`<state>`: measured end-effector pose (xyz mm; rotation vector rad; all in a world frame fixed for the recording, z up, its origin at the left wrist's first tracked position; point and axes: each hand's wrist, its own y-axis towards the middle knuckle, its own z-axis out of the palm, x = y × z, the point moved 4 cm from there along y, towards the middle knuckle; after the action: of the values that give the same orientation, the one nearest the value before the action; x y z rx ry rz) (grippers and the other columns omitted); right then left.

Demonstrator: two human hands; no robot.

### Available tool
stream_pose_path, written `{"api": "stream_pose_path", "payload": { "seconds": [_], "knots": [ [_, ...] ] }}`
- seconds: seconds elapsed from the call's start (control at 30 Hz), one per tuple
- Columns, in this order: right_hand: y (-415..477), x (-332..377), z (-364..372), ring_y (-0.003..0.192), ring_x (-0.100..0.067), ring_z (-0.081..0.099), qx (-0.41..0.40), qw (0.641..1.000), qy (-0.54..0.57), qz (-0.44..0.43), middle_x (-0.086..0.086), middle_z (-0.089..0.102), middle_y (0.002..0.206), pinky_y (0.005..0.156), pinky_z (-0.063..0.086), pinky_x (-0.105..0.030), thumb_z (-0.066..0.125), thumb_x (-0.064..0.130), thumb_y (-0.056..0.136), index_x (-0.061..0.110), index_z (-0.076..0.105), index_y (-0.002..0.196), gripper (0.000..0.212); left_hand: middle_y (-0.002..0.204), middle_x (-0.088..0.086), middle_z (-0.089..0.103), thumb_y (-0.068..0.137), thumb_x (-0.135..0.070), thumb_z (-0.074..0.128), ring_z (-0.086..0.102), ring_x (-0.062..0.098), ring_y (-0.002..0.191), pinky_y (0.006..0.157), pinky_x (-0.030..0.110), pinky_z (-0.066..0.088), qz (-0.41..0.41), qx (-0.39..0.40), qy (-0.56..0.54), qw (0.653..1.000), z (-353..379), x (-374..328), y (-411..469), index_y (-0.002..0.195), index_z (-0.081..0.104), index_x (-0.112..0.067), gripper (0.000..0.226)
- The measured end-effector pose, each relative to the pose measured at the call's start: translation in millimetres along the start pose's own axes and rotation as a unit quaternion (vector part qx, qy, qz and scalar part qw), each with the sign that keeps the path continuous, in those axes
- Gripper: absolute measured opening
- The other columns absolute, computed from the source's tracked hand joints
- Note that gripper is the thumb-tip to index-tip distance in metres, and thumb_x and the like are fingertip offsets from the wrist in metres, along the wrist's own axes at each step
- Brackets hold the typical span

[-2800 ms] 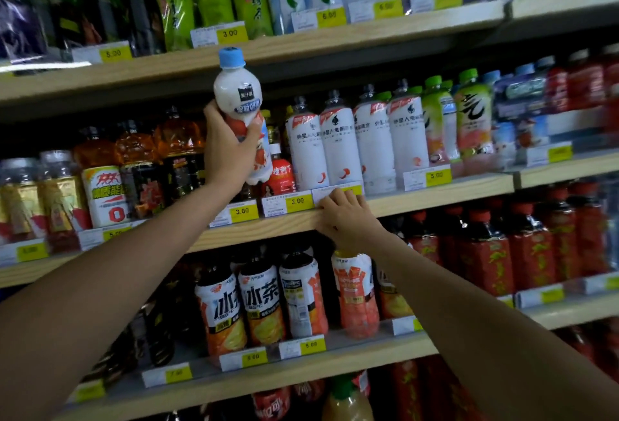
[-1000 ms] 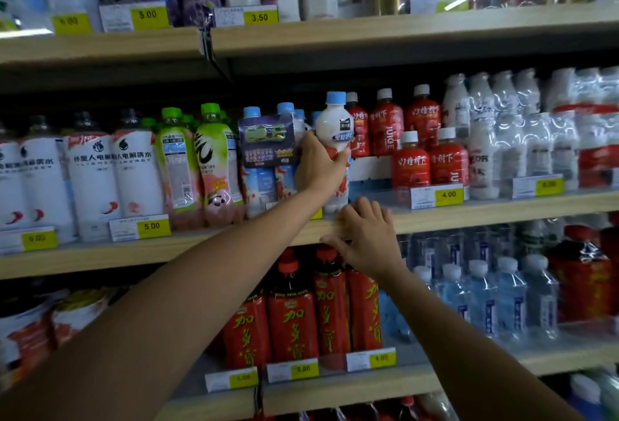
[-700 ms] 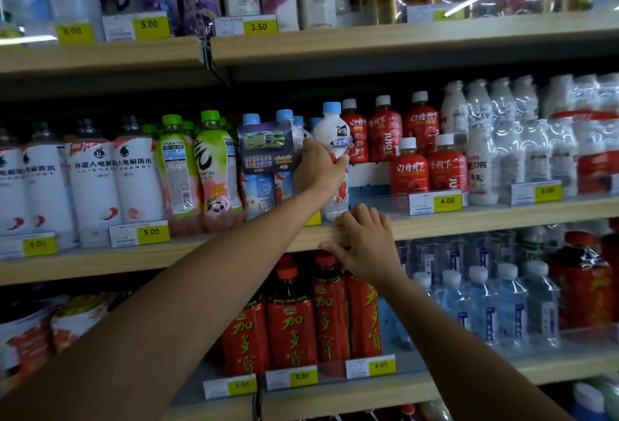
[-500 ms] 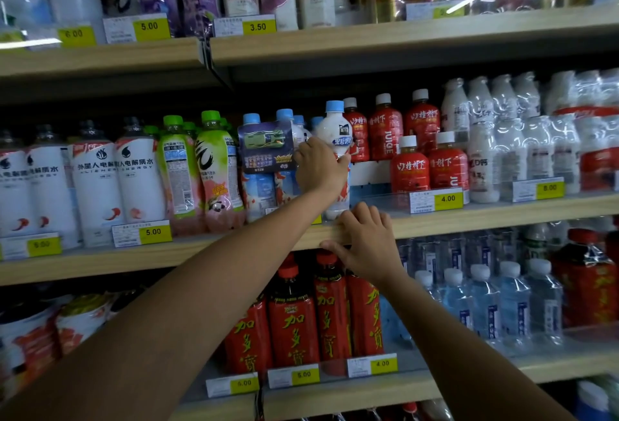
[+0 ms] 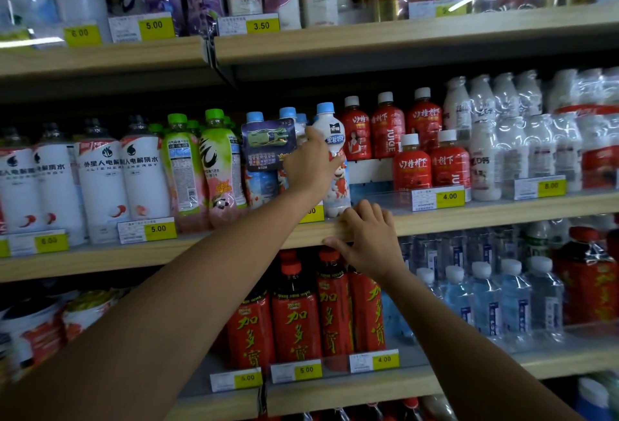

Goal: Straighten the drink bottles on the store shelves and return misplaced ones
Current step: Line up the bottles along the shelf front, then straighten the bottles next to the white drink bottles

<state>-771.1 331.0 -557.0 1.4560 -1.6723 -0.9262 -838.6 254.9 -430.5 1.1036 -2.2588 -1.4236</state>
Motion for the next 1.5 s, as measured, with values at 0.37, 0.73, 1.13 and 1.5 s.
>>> {"api": "stream_pose_path", "payload": {
  "seconds": [0.37,0.73,1.13,1.5],
  "knots": [
    [3.3,1.3,-2.5,0.093,-0.026,0.045,0.050,0.998,-0.026,0.007,-0.006,0.048,0.100,0.084,0.031,-0.036,0.058,0.058,0.081,0.012,0.056,0.102,0.051,0.111,0.012,0.064,0.089,-0.036,0.059,0.065,0.030,0.094,0.064,0.035,0.042,0.052,0.021,0.034,0.998,-3.6,4.8,-8.9,0.121,0.038,-0.007,0.048],
    [16.4,34.1,-19.9,0.114,-0.032,0.045,0.139,0.983,-0.097,0.071,-0.011,0.051,0.117,0.092,0.035,-0.044,0.050,0.038,0.085,0.011,0.053,0.118,0.043,0.117,0.009,0.058,0.091,-0.053,0.045,0.052,0.028,0.110,0.078,0.037,0.042,0.186,0.118,0.180,0.959,-34.5,65.2,-51.3,0.121,0.050,-0.011,0.051],
    [50.3,152.0,-23.9,0.116,-0.033,0.047,0.147,0.986,-0.073,-0.014,-0.015,0.054,0.122,0.092,0.039,-0.043,0.047,0.041,0.090,0.009,0.052,0.119,0.044,0.117,0.012,0.058,0.093,-0.050,0.041,0.053,0.030,0.109,0.076,0.036,0.042,0.204,0.130,0.255,0.936,-116.7,178.8,-69.7,0.123,0.049,-0.009,0.052],
    [74.9,329.9,33.6,0.109,-0.031,0.051,0.142,0.984,-0.040,-0.097,-0.011,0.057,0.114,0.086,0.041,-0.040,0.048,0.039,0.089,0.010,0.052,0.121,0.042,0.117,0.011,0.056,0.092,-0.050,0.042,0.051,0.029,0.108,0.081,0.038,0.042,0.152,0.133,0.262,0.944,-174.2,350.3,-95.3,0.123,0.049,-0.009,0.052]
  ]
}}
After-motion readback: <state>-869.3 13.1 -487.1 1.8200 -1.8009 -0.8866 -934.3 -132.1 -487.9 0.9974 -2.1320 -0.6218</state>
